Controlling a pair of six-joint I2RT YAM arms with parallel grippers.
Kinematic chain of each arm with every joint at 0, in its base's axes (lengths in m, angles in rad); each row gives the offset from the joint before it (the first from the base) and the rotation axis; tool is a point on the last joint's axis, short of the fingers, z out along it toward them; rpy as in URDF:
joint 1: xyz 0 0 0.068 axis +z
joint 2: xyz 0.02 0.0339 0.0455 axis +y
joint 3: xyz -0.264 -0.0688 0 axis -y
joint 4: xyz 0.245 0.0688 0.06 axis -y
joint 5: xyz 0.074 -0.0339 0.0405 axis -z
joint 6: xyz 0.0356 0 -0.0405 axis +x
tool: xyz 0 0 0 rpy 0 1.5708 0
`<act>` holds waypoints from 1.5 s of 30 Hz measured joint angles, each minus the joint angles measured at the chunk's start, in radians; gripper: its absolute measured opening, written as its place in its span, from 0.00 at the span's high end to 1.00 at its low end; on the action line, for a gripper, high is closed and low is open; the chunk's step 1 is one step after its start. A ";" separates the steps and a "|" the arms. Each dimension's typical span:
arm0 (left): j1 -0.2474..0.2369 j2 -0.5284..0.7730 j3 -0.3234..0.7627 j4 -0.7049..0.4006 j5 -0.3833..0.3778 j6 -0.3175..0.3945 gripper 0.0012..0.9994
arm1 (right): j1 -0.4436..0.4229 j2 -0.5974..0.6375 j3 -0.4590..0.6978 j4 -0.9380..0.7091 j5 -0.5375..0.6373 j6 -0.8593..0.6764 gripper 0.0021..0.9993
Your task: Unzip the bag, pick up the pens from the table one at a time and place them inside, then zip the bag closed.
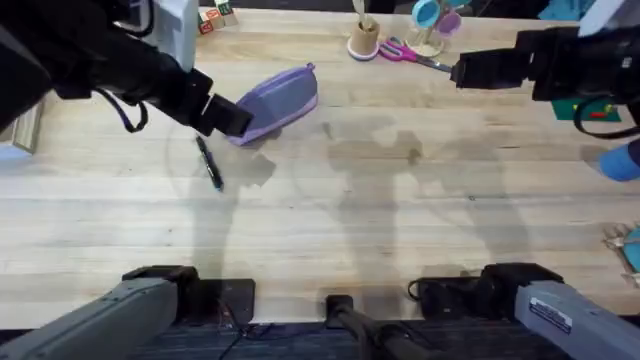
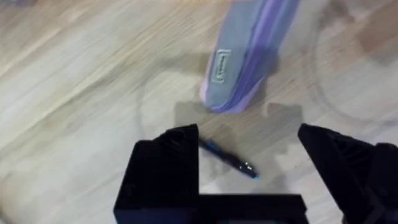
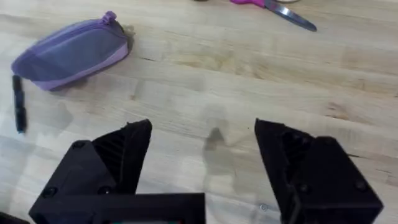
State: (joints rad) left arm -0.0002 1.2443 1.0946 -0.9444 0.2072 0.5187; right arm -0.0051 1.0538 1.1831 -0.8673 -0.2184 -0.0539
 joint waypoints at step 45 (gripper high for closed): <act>0.000 0.284 -0.080 0.264 0.132 0.222 0.01 | 0.000 0.000 0.000 0.053 0.000 -0.033 0.00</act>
State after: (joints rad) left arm -0.0002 1.5280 1.0145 -0.6804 0.3396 0.7410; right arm -0.0051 1.0538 1.1831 -0.8147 -0.2188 -0.0872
